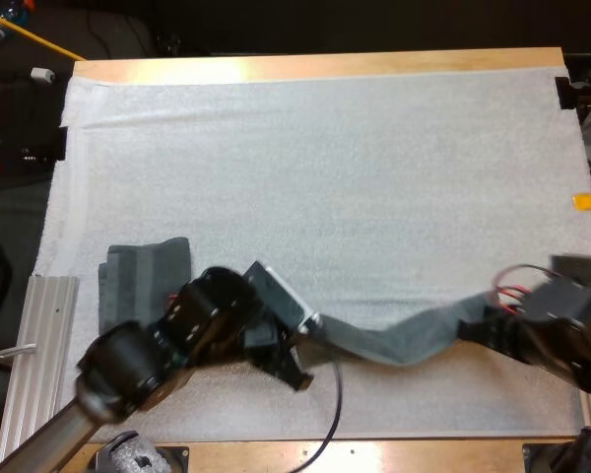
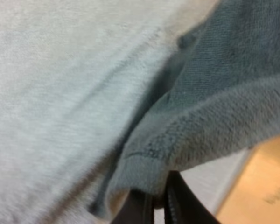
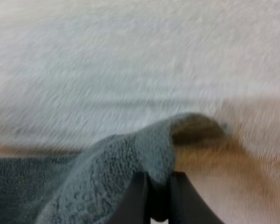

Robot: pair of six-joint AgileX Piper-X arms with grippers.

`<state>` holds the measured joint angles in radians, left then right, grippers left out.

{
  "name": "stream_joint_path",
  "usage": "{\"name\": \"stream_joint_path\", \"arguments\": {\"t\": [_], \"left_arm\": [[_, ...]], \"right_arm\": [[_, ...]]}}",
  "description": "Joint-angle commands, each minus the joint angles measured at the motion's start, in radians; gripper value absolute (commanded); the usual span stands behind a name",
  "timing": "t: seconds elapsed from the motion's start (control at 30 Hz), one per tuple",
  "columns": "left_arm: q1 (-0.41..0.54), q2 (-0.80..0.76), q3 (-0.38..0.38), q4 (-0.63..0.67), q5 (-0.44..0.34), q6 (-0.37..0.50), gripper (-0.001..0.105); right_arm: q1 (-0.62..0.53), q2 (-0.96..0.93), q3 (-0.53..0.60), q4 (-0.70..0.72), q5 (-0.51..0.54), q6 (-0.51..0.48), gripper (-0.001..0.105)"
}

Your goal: Pick towel from pile, fold and stack

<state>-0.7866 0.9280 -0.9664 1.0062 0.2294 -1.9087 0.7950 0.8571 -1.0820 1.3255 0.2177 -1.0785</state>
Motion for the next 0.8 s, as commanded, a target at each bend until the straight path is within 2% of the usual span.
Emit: {"name": "stream_joint_path", "arguments": {"t": [0.0, 0.17, 0.3, 0.47, 0.77], "left_arm": [[0.022, 0.036, -0.005, -0.032, -0.016, 0.023, 0.0], [0.14, 0.163, -0.005, -0.098, -0.013, 0.069, 0.0], [0.243, 0.238, -0.005, -0.18, 0.059, 0.083, 0.0], [0.316, 0.327, -0.005, -0.283, 0.126, 0.094, 0.0], [0.42, 0.477, -0.005, -0.442, 0.128, 0.097, 0.0]], "right_arm": [[0.0, 0.045, -0.006, -0.044, 0.039, -0.005, 0.0], [-0.058, 0.237, -0.006, -0.197, 0.073, -0.055, 0.0], [-0.147, 0.359, -0.006, -0.304, 0.068, -0.08, 0.0], [-0.246, 0.474, -0.006, -0.432, -0.018, -0.118, 0.0], [-0.392, 0.605, -0.006, -0.619, -0.145, -0.112, 0.0]]}}
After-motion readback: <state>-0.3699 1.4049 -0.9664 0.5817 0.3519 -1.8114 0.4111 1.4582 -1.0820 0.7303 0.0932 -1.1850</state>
